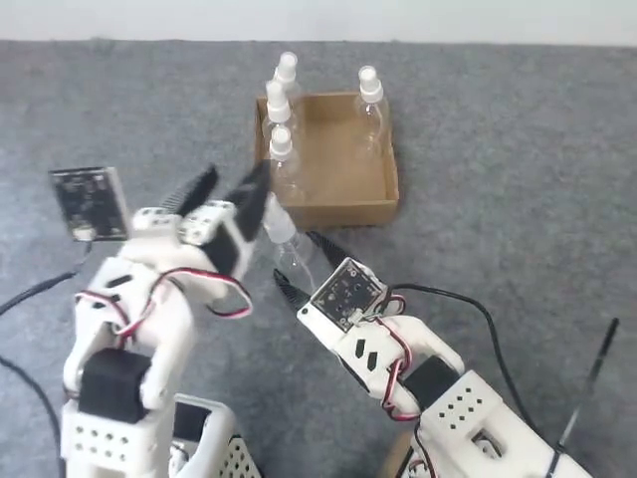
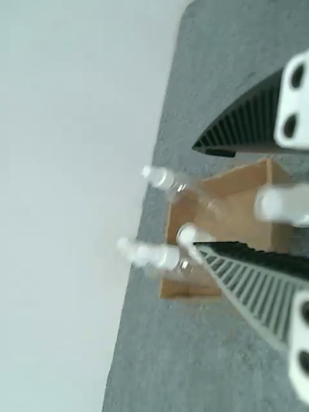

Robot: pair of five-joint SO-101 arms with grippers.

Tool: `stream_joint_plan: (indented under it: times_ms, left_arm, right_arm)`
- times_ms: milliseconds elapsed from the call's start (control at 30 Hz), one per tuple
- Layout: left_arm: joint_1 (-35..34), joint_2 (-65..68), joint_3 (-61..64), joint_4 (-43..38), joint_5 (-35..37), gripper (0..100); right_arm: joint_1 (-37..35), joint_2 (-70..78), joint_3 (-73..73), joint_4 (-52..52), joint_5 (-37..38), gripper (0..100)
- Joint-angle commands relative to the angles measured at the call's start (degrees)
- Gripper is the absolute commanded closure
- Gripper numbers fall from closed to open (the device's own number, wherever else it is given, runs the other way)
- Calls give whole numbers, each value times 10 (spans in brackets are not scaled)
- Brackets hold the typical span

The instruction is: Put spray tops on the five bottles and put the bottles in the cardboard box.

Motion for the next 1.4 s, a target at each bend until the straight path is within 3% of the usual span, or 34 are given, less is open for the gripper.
stream_joint_plan:
  times_ms: [0, 167, 367, 600, 933, 1367]
  left_arm:
    - [-83, -10, -29, -4, -4, 798]
    - [-136, -10, 2, -4, -4, 798]
    - [-135, -9, 69, -8, -4, 794]
    - [-135, -9, 183, -85, -4, 794]
    - [-53, -9, 225, -99, -64, 797]
    - [-52, -10, 222, -73, -64, 797]
  right_arm:
    - [-3, -12, -11, -14, 8, 944]
    - [-5, -12, -12, -15, 7, 944]
    - [-37, -12, -20, -15, 7, 944]
    - [-58, -12, -21, -15, 7, 944]
    - [-53, -12, -18, -15, 8, 944]
    - [-36, -11, -17, -14, 4, 944]
